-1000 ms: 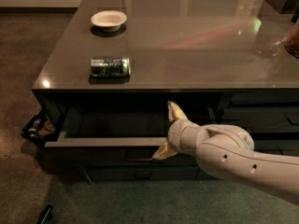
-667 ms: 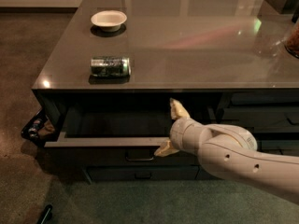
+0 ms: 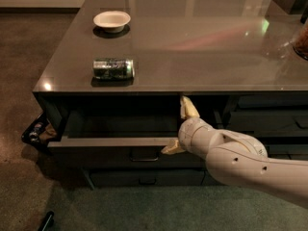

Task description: Close top drawer

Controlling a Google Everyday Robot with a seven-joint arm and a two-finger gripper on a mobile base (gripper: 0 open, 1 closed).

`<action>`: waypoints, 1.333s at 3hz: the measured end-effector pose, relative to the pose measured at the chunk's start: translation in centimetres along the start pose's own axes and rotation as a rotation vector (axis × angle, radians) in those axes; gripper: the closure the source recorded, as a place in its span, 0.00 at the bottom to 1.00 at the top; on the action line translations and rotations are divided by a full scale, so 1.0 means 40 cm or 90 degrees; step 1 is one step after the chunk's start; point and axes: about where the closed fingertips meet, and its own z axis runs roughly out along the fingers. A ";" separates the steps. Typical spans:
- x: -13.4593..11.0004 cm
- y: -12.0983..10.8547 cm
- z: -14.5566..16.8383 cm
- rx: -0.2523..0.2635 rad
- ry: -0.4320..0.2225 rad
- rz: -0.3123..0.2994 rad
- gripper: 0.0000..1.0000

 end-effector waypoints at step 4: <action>0.006 0.044 0.038 0.023 -0.021 0.022 0.00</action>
Offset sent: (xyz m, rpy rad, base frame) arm 0.0021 0.0383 -0.0674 0.0954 -0.0303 -0.0319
